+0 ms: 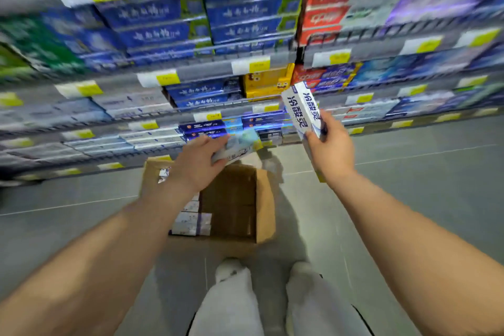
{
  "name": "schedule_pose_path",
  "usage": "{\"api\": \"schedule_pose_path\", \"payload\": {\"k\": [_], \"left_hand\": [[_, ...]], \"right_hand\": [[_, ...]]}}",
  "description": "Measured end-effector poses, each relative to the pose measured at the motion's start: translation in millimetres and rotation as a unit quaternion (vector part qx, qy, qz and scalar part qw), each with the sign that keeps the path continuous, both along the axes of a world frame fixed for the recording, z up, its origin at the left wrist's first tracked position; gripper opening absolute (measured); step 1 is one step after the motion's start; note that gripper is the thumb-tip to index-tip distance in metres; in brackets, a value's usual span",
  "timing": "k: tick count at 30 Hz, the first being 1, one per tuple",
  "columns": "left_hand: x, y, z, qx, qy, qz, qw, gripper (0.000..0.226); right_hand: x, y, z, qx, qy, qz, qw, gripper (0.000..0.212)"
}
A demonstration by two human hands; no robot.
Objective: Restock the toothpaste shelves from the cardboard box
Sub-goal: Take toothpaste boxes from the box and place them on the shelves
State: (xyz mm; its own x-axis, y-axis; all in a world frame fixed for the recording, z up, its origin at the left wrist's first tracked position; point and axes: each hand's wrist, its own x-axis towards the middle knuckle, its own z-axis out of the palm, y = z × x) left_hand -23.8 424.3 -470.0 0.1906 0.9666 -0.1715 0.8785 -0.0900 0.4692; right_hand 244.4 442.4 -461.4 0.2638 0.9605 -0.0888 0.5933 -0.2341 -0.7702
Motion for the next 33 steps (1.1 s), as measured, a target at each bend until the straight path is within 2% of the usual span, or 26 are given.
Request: {"api": "schedule_pose_path", "payload": {"k": [4, 9, 19, 23, 28, 33], "left_hand": [[50, 2, 122, 0.022, -0.004, -0.023, 0.999, 0.052], [144, -4, 217, 0.089, -0.024, -0.088, 0.992, 0.057], [402, -39, 314, 0.196, -0.086, -0.119, 0.97, 0.058], [485, -41, 353, 0.244, -0.101, -0.129, 0.956, 0.056], [566, -13, 395, 0.285, -0.118, -0.138, 0.941, 0.056], [633, 58, 430, 0.316, -0.14, -0.125, 0.93, 0.059]], "right_hand": [[47, -17, 122, 0.04, 0.016, -0.052, 0.998, 0.045], [128, -44, 202, 0.096, 0.005, -0.083, 0.992, 0.053], [375, -125, 322, 0.183, -0.086, -0.093, 0.975, 0.05], [456, -139, 362, 0.217, -0.086, -0.12, 0.965, 0.048], [536, -109, 394, 0.255, -0.103, -0.126, 0.953, 0.047], [601, -36, 421, 0.296, -0.116, -0.116, 0.941, 0.047]]}}
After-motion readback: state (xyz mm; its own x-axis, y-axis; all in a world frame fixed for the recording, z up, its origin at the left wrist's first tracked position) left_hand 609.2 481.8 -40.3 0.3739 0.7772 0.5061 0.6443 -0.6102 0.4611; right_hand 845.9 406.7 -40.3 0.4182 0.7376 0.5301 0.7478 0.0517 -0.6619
